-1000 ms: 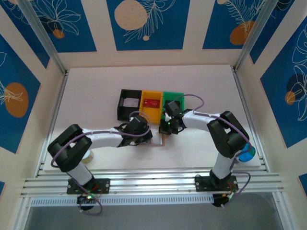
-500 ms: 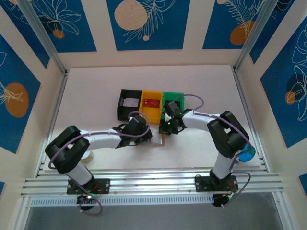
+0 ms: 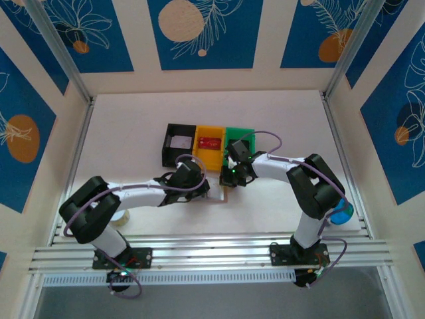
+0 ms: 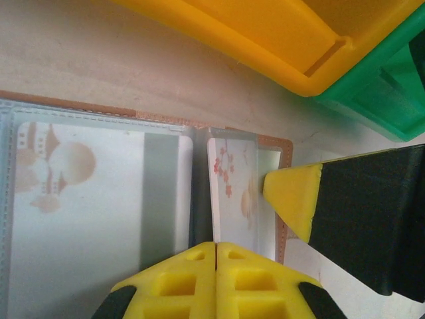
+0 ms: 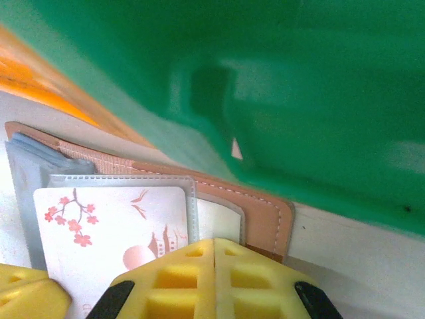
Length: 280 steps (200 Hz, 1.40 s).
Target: Take the credit cards out of the card holder
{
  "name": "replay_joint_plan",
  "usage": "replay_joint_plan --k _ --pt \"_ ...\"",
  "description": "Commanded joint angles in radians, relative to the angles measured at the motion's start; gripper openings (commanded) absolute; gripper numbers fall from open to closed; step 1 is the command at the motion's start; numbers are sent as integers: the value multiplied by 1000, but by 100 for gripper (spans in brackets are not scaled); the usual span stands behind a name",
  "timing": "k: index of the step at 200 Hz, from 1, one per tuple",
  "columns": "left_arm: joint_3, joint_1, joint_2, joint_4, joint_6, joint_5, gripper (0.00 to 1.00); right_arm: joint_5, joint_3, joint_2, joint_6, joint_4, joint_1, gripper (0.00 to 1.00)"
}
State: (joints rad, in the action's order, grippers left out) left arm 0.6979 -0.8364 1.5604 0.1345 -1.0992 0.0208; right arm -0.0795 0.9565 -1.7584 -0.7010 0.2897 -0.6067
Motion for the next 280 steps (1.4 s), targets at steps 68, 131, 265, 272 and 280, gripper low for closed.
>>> replay_joint_plan --k 68,131,265,272,280 --pt "-18 -10 -13 33 -3 10 0 -95 -102 128 33 -165 -30 0" --pt "-14 -12 6 41 -7 31 0 -112 -112 140 45 -224 -77 0" --pt "-28 -13 -51 34 9 8 0 -36 -31 11 6 -86 -61 0" --pt "-28 -12 -55 34 9 7 0 -36 -27 4 3 -78 -58 0" --pt "-29 -12 -57 33 9 7 0 -34 -24 -2 0 -72 -56 0"
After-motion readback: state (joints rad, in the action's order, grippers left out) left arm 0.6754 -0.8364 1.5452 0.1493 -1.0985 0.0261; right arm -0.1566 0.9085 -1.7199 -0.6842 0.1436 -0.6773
